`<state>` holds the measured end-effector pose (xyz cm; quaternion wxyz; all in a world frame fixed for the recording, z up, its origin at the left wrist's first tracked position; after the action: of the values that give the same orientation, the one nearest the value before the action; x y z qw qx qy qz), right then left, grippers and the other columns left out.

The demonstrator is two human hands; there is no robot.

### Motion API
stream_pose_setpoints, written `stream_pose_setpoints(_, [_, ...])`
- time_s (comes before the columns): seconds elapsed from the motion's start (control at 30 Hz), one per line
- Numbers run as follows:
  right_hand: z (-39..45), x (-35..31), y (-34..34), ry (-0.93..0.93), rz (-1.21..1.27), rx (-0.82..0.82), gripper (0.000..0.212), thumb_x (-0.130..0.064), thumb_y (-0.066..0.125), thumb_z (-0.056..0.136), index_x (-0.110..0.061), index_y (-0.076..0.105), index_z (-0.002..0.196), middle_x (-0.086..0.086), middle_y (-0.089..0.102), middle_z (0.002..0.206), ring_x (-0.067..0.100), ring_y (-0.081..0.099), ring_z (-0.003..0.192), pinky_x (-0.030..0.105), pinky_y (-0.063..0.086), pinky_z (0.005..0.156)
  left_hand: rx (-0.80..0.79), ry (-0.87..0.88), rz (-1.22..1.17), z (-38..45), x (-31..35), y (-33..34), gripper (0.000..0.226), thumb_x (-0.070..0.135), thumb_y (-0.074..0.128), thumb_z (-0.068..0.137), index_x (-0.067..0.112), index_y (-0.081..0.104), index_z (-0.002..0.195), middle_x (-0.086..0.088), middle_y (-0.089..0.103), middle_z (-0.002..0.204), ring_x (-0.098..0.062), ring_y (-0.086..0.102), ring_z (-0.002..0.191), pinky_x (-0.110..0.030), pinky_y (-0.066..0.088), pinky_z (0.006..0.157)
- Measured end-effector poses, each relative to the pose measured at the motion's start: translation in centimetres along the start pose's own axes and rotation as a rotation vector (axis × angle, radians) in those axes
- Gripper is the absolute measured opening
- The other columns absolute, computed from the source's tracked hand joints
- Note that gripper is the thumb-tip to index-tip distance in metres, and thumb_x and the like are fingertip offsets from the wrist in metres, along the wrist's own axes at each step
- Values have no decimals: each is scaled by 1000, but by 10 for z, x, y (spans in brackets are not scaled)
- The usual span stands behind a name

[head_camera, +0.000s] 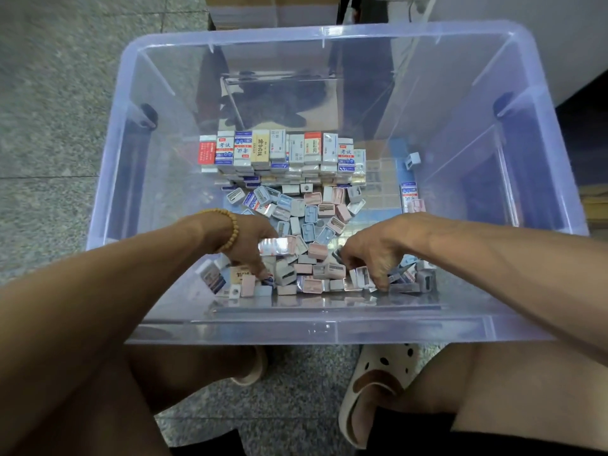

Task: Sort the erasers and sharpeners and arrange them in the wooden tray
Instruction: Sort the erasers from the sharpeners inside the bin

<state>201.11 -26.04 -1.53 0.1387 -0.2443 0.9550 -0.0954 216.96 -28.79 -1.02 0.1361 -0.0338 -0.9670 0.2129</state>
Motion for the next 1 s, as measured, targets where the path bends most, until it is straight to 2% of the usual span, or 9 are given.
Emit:
stream_pose_setpoints(0.17, [4, 16, 4, 36, -24, -17, 38, 0, 81, 74, -14, 50, 92, 19, 65, 120, 33, 65, 99, 35, 50, 71, -63, 53, -258, -4, 13, 4, 32, 19, 79, 78, 10, 65, 105, -2, 70, 83, -17, 66, 69, -23, 54, 58])
stream_pose_setpoints(0.33, [3, 22, 15, 70, 16, -103, 44, -13, 84, 76, -16, 64, 114, 12, 62, 130, 30, 61, 115, 39, 50, 93, -67, 139, -504, -7, 33, 1, 16, 16, 76, 82, 15, 61, 89, 2, 69, 76, -8, 63, 58, -17, 48, 50])
stream_pose_setpoints(0.4, [0, 24, 13, 75, 80, -104, 40, -17, 83, 77, -18, 66, 113, 8, 66, 118, 28, 63, 109, 38, 52, 90, -83, 162, -589, -8, 39, 0, 13, 10, 72, 85, 14, 60, 86, 6, 67, 66, -4, 60, 51, -15, 46, 47])
stream_pose_setpoints(0.5, [-3, 26, 3, 42, 180, -26, 23, -12, 73, 83, -25, 57, 73, -1, 57, 79, 20, 55, 73, 29, 46, 69, -107, 181, -660, -11, 45, 2, 12, 7, 71, 86, 13, 61, 90, 5, 71, 71, -8, 66, 59, -20, 51, 52])
stream_pose_setpoints(0.67, [-5, 12, -5, -15, 267, 36, 17, -19, 78, 81, -22, 63, 73, 0, 59, 74, 20, 56, 71, 31, 43, 69, -120, 196, -748, -14, 50, 3, 14, 2, 71, 85, 9, 59, 85, 4, 64, 60, -7, 51, 47, -19, 39, 44])
stream_pose_setpoints(0.73, [-15, 11, -26, -36, 335, 138, 17, -22, 76, 85, -17, 63, 75, -1, 61, 72, 13, 58, 63, 28, 41, 66, -141, 213, -746, -17, 52, 3, 20, 3, 78, 77, 4, 60, 88, -13, 68, 73, -20, 58, 56, -25, 44, 51])
stream_pose_setpoints(0.8, [-25, 15, -45, -52, 412, 235, 16, -21, 74, 88, -10, 63, 83, 3, 61, 76, 15, 57, 69, 27, 41, 63, -165, 228, -754, -21, 56, 4, 38, 7, 82, 64, 0, 62, 96, -25, 69, 98, -40, 65, 85, -49, 53, 79])
stream_pose_setpoints(0.87, [-30, 19, -57, -71, 498, 308, 21, -20, 73, 89, -1, 64, 91, 8, 60, 81, 20, 54, 75, 28, 46, 69, -173, 217, -757, -19, 55, 6, 42, 13, 86, 57, 4, 66, 93, -27, 68, 102, -42, 61, 92, -63, 44, 92])
stream_pose_setpoints(1.0, [-36, 29, -59, -94, 672, 356, 15, -13, 66, 95, -2, 58, 89, 12, 51, 80, 23, 49, 75, 28, 57, 65, -131, 199, -812, -22, 55, 0, 12, 3, 74, 81, 10, 64, 82, -8, 69, 71, -19, 58, 57, -25, 47, 51])
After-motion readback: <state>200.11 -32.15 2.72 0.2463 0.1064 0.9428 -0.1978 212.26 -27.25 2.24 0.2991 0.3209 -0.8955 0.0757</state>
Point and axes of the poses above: each hand's wrist, its own z-axis towards the middle knuckle, its own y-axis out of the palm, x = y × z, the point moved 10 cm from there along z, towards the middle knuckle
